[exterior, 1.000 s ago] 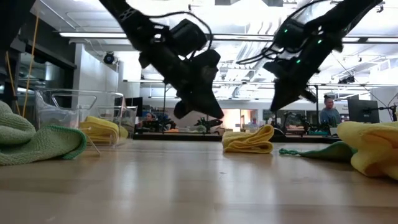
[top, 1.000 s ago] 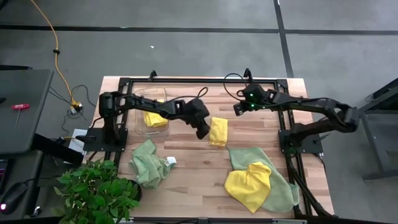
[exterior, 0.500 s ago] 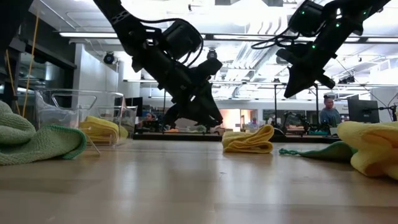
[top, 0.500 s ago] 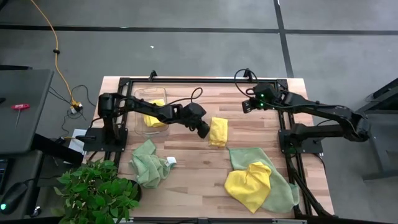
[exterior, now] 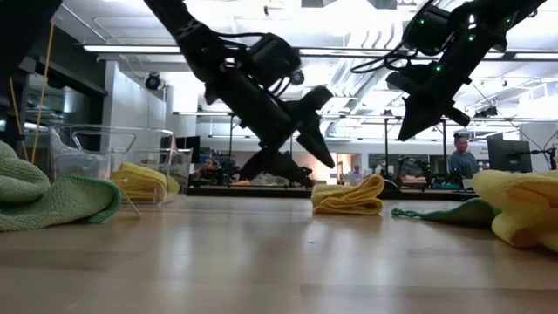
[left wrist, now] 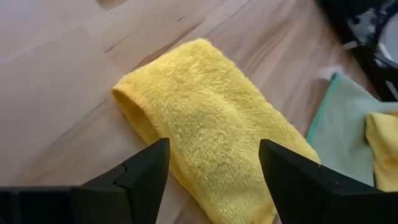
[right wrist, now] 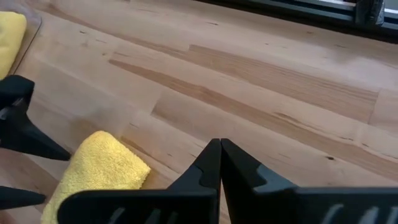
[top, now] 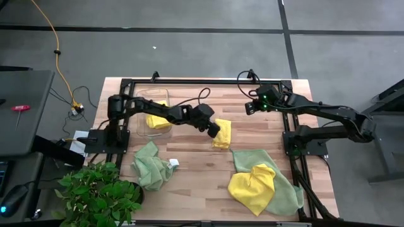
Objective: Fold microfiber towels
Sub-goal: Put the top folded yellow towel into the transparent bin
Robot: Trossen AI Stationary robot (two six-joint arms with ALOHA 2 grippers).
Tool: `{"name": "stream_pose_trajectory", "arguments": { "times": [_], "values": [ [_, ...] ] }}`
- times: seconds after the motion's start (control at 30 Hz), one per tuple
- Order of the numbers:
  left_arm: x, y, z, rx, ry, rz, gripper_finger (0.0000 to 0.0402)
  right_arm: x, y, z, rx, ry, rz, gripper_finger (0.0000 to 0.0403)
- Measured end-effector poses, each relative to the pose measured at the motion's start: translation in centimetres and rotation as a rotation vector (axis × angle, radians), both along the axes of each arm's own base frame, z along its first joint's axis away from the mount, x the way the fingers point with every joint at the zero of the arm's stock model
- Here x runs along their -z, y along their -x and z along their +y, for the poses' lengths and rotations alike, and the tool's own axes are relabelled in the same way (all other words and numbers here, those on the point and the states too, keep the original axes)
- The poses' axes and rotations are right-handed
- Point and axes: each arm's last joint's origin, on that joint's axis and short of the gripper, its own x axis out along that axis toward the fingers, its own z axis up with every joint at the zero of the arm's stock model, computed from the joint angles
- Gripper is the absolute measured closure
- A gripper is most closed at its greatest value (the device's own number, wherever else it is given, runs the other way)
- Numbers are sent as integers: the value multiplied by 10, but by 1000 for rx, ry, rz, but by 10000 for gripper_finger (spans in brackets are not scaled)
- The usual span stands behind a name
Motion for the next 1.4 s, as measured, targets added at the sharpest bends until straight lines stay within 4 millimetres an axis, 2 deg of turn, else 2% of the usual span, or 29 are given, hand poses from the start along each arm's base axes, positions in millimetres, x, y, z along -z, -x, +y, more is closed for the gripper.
{"name": "stream_pose_trajectory", "arguments": {
  "times": [0.17,0.3,0.5,0.7,0.9,1.03,1.23,1.4],
  "values": [
    [4,-7,5,-34,44,49,163,0,0,0,-6,-3,-1,403],
    [12,-3,4,-34,69,120,163,0,0,0,-10,1,3,403],
    [12,-5,-2,-51,94,115,163,0,0,0,-10,5,6,403],
    [27,-15,-8,-51,179,65,163,0,0,0,-18,10,10,403],
    [34,-17,-9,-40,169,62,169,0,0,0,-22,15,12,403],
    [33,-20,-8,-26,147,21,219,0,0,0,-23,16,14,403],
    [30,-26,-8,1,135,-63,380,0,0,0,-20,23,19,403],
    [19,-28,3,47,160,-165,395,0,0,0,-18,30,25,403]
  ]
}}
